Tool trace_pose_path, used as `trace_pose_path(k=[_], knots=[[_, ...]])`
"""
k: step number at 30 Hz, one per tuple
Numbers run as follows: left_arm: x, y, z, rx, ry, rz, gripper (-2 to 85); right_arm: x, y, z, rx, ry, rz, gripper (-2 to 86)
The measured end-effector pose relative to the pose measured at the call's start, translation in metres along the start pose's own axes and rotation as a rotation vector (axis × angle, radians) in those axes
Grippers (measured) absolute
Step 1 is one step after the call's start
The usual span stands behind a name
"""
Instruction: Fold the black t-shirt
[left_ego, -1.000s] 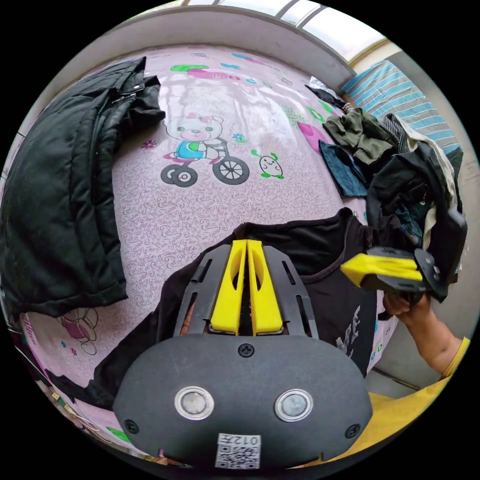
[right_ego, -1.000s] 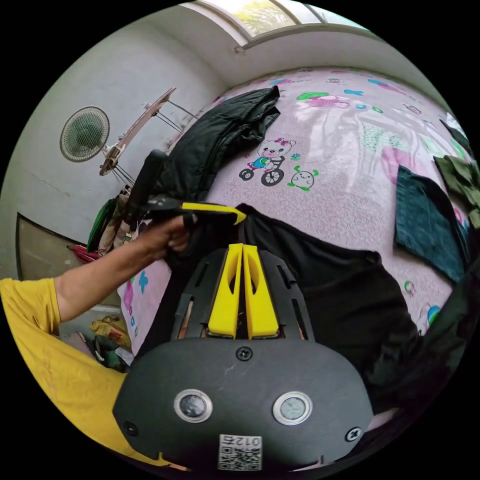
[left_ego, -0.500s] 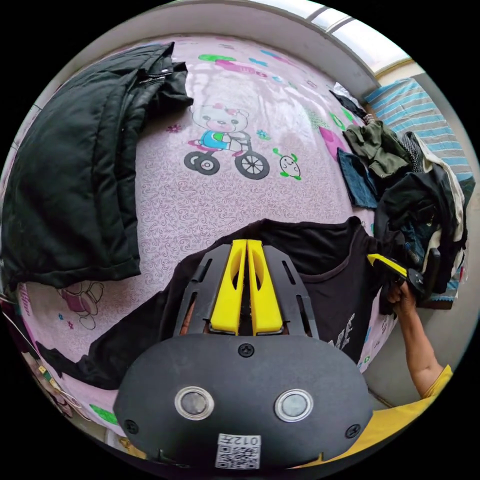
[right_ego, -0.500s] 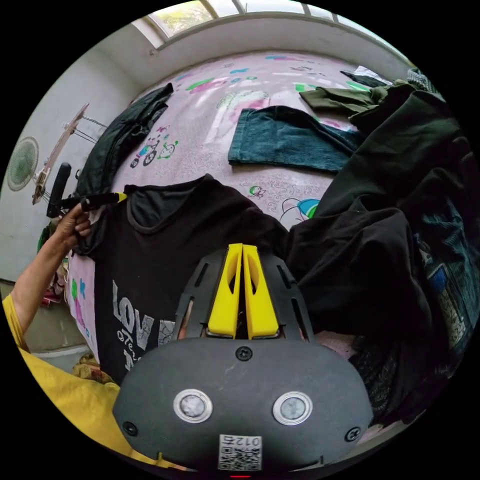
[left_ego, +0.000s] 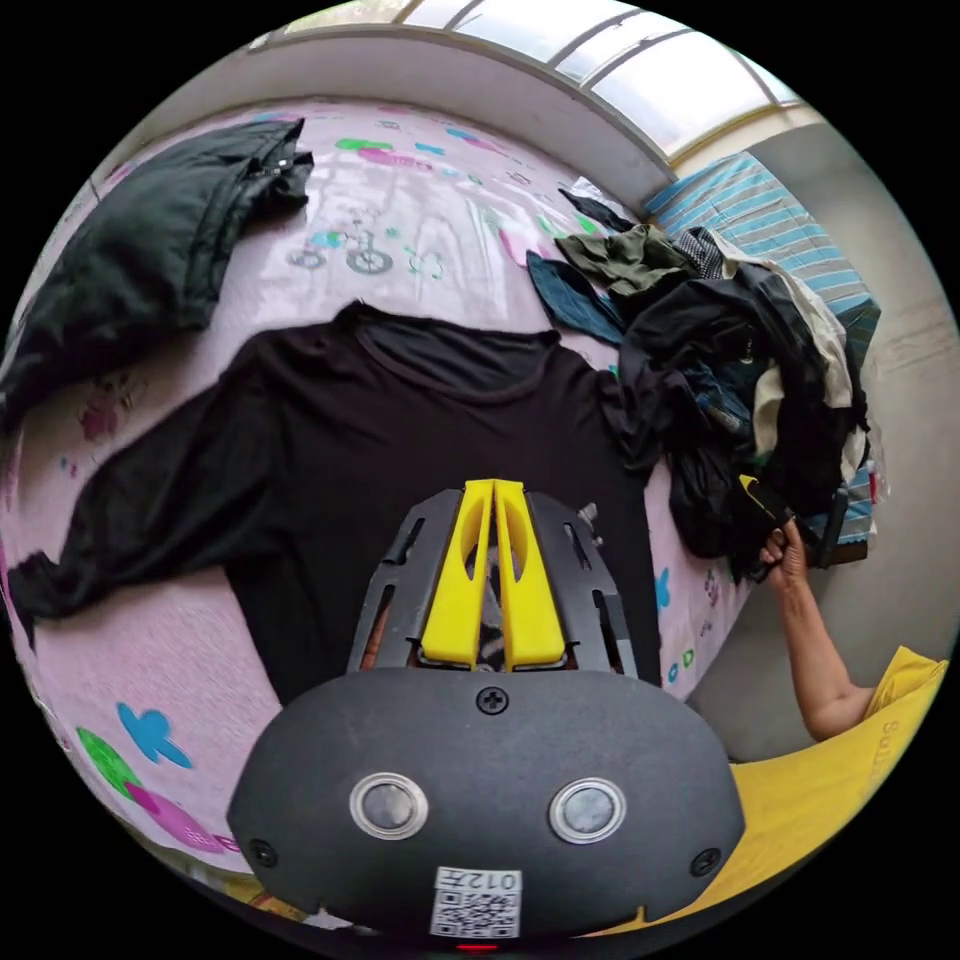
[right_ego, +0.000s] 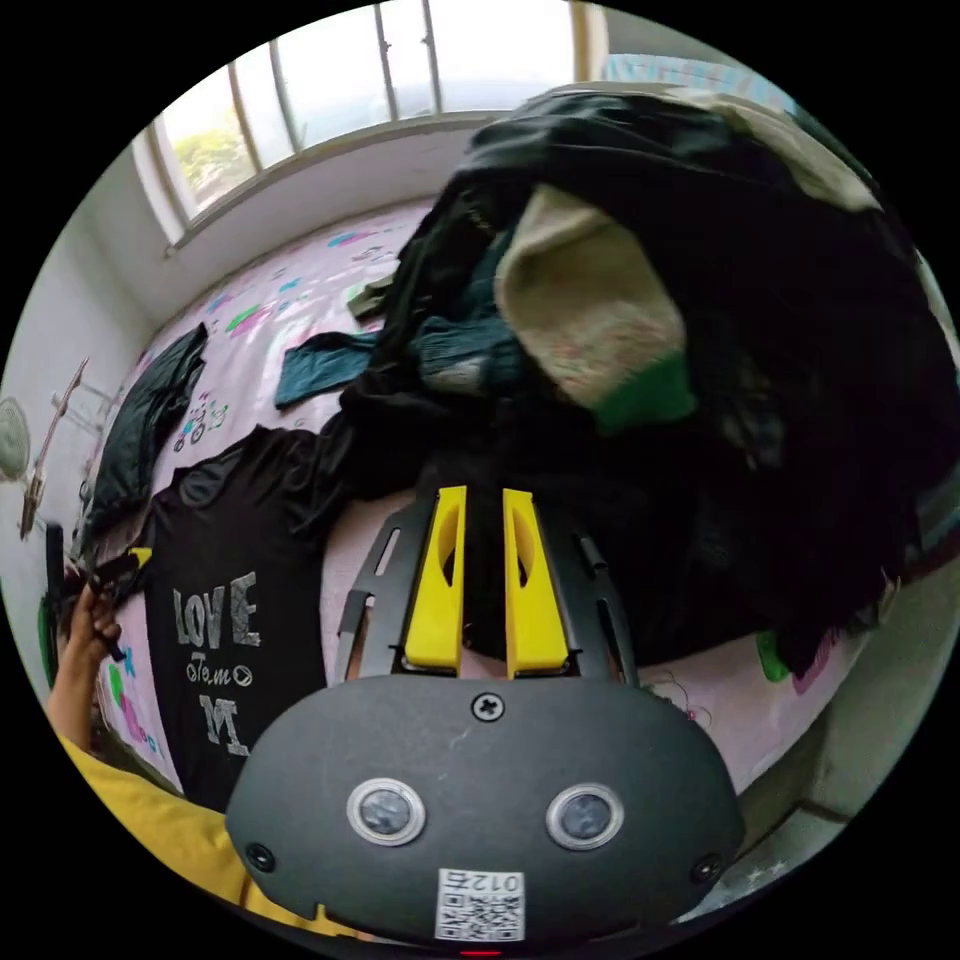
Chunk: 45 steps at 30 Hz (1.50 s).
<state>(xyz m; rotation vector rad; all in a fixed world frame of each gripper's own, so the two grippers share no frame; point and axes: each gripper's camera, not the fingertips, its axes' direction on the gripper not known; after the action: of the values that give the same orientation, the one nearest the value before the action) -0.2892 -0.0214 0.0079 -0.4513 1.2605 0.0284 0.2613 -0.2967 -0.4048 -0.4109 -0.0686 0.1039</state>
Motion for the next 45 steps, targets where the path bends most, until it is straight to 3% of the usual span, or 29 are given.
trace_pose_path(k=[5,13,18,25,27,32,38,45], knots=[[0.035,0.053,0.020,-0.098,0.017,0.034,0.4,0.033,0.056,-0.017,-0.038,-0.100,0.107,6.2],[0.092,0.080,0.015,-0.107,-0.006,0.136,0.3,0.051,0.115,0.010,-0.131,-0.339,0.332,6.6],[0.110,0.099,0.008,-0.094,0.003,0.157,0.4,0.029,0.132,-0.042,0.045,-0.227,0.263,1.3],[0.088,0.137,0.001,-0.116,0.024,0.092,0.4,-0.013,0.070,-0.146,0.204,-0.225,-0.053,0.2],[0.078,0.148,-0.006,-0.108,0.028,0.078,0.4,-0.030,0.046,-0.167,0.160,-0.239,-0.158,0.2],[0.041,0.177,-0.029,-0.088,0.036,0.007,0.4,-0.110,0.007,-0.185,-0.018,-0.013,-0.514,0.1],[0.000,0.204,-0.050,-0.049,0.062,-0.079,0.4,-0.253,0.017,-0.186,-0.038,0.005,-0.876,0.2],[-0.034,0.225,-0.064,-0.009,0.092,-0.143,0.4,-0.477,0.104,-0.122,-0.157,-0.059,-1.443,0.3]])
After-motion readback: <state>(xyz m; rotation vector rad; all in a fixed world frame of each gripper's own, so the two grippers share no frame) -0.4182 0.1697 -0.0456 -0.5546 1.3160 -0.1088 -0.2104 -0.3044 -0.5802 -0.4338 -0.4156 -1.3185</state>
